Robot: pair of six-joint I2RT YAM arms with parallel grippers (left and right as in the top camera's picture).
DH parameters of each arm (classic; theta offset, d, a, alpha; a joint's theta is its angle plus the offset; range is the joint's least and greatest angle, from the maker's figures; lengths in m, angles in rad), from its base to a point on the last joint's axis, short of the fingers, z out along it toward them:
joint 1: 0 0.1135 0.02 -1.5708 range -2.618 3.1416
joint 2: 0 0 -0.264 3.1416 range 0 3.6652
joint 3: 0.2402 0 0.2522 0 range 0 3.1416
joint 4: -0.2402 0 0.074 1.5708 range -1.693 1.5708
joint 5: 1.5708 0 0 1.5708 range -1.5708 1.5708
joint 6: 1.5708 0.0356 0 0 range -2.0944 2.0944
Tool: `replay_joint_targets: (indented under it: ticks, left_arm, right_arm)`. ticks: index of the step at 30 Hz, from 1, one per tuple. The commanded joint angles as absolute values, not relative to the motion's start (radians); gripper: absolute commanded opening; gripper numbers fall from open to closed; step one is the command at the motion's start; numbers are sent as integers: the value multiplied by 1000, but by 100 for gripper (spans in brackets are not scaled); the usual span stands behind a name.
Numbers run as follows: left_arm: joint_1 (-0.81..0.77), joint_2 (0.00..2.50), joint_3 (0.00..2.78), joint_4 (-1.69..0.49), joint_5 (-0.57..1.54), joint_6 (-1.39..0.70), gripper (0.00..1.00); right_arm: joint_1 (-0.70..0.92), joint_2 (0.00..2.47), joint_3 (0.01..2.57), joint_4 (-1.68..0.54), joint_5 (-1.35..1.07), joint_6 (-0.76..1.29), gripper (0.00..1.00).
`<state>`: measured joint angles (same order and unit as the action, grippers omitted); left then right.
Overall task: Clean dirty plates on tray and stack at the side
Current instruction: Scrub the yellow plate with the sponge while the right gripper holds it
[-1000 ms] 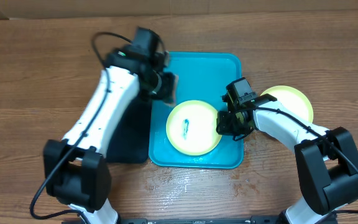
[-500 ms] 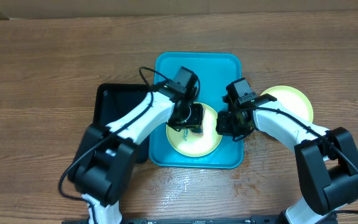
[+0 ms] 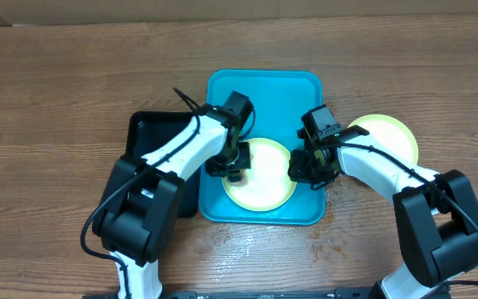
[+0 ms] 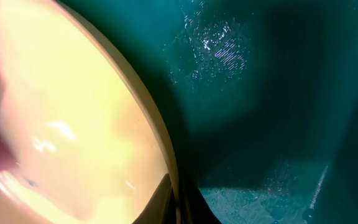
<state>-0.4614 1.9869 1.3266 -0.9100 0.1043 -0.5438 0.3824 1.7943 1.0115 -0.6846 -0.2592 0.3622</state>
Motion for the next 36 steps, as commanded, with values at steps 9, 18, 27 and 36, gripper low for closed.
replay_joint_targets:
  ticks: [9,18,27,36]
  left_arm:
    - [-450,2048,1290,-710,520,-494,4]
    - [-570,2085,1290,-748,651,-492,4]
    - [-504,2085,1316,-994,120,-566,4]
    - [-491,2085,1332,-1033,-297,-611,4]
  right_arm:
    - [386,1798,999,-698,-219,363,4]
    - [386,1798,999,-697,-218,363,4]
    - [386,1798,999,-697,-219,363,4]
    - [386,1798,999,-697,-219,363,4]
